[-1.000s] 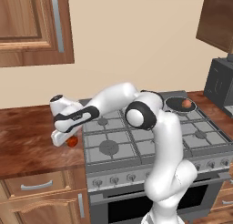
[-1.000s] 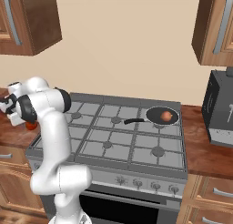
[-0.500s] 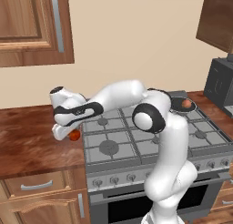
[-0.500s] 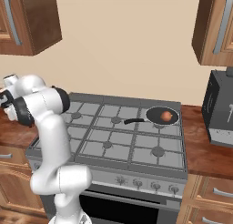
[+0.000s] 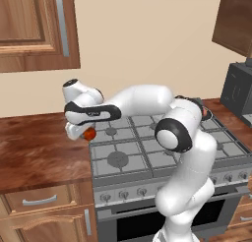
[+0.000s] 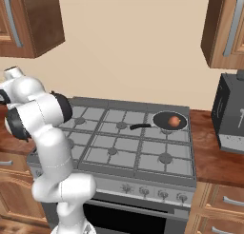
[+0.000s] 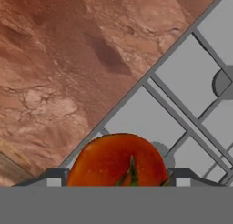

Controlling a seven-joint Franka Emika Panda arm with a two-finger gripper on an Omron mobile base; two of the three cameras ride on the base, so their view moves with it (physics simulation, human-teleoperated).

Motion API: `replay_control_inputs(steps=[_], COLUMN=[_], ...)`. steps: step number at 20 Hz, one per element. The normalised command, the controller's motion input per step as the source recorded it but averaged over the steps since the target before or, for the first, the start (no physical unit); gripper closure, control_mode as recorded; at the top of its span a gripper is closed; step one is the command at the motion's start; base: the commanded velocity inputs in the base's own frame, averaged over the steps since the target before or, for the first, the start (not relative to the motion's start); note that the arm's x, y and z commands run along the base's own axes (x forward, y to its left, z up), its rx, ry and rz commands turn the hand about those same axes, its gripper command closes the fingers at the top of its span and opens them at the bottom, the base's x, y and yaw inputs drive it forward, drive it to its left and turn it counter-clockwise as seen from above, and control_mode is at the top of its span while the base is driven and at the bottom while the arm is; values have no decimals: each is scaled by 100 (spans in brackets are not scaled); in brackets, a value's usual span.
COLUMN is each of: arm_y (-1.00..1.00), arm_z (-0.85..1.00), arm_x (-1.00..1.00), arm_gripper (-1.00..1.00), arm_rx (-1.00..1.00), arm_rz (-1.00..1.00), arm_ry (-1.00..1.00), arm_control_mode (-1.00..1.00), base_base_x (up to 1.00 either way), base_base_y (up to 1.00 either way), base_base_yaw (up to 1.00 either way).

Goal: Place the pan on the rear right burner on the stove. Then place the tomato and the onion in the pan and turn on the rear right burner.

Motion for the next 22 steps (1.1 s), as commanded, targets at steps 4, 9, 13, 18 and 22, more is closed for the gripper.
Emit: replay_control_inputs(steps=[4,9,13,18,22], arm_y=[-71,-78,-80,-81,-77], arm_z=[24,27,24,18,8], arm_x=[-5,0,0,7,26], arm_gripper=[100,100,100,100,100], arm_rx=[1,3,3,4,4], arm_rz=[-5,-8,-9,-9,-12], arm_ry=[0,0,0,0,0], arm_control_mode=[-100,-100,-100,-100,-100], base_base_x=[0,0,0,0,0], base_base_y=[0,0,0,0,0], base_base_yaw=[0,0,0,0,0])
